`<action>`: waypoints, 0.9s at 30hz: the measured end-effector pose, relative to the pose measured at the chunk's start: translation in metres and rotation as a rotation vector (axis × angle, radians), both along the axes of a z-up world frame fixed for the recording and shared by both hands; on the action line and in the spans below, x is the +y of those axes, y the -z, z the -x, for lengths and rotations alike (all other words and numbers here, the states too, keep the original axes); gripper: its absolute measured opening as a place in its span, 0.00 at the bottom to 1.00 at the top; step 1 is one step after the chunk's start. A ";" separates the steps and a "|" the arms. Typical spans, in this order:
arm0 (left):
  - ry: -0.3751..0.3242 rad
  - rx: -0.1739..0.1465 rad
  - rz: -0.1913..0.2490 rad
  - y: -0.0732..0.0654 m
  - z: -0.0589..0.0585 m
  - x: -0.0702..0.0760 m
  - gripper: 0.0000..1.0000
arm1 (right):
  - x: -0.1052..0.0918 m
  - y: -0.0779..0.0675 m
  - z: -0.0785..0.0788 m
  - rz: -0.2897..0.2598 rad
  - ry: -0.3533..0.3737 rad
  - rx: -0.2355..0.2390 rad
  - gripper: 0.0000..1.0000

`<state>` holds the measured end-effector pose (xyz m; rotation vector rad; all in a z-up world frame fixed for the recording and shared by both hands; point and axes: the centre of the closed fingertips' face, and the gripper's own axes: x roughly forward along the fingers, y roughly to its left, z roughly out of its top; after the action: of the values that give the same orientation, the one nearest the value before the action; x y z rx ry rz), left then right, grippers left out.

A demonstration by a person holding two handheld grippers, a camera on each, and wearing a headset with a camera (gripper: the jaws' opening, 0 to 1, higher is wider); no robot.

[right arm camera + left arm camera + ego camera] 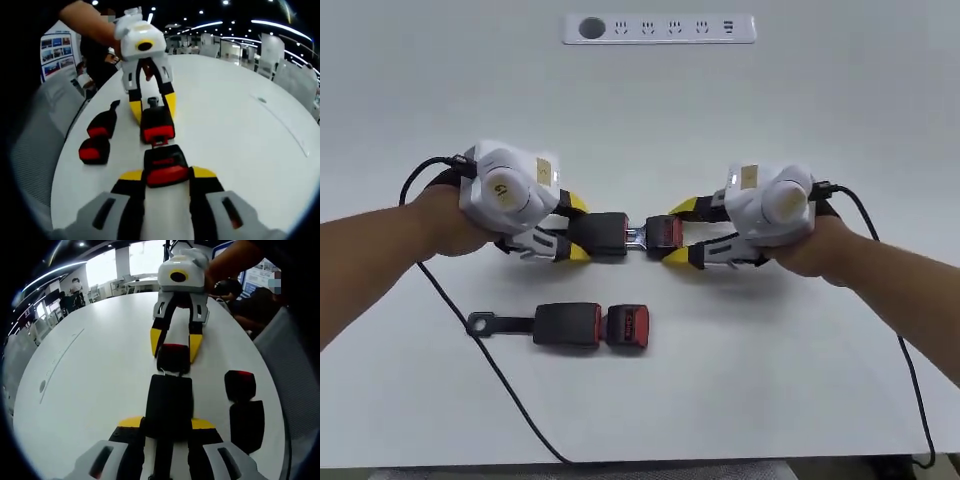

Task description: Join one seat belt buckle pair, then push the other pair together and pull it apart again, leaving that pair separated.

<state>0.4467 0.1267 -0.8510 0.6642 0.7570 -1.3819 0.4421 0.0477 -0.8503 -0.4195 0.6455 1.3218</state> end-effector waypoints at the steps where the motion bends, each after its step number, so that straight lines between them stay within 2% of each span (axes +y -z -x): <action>1: -0.001 0.001 0.001 0.000 0.000 0.000 0.33 | 0.000 0.000 0.000 0.002 0.002 0.002 0.34; 8: 0.000 0.000 -0.002 0.001 -0.001 0.000 0.33 | 0.002 0.000 0.000 0.014 0.002 0.016 0.34; 11: 0.008 0.000 -0.005 0.001 -0.001 -0.001 0.33 | 0.012 -0.001 0.002 -0.009 0.018 0.024 0.34; 12: 0.007 0.000 -0.006 0.001 -0.001 -0.001 0.33 | 0.014 0.001 0.001 0.003 0.019 0.001 0.34; 19: 0.010 -0.001 0.000 0.001 0.001 -0.001 0.33 | 0.014 0.000 0.002 0.015 0.040 0.014 0.34; 27: 0.018 -0.005 0.000 0.001 0.002 -0.001 0.33 | 0.014 0.000 0.002 0.040 0.026 0.020 0.34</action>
<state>0.4450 0.1253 -0.8521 0.6756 0.7492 -1.3959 0.4401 0.0613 -0.8501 -0.4291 0.6928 1.2914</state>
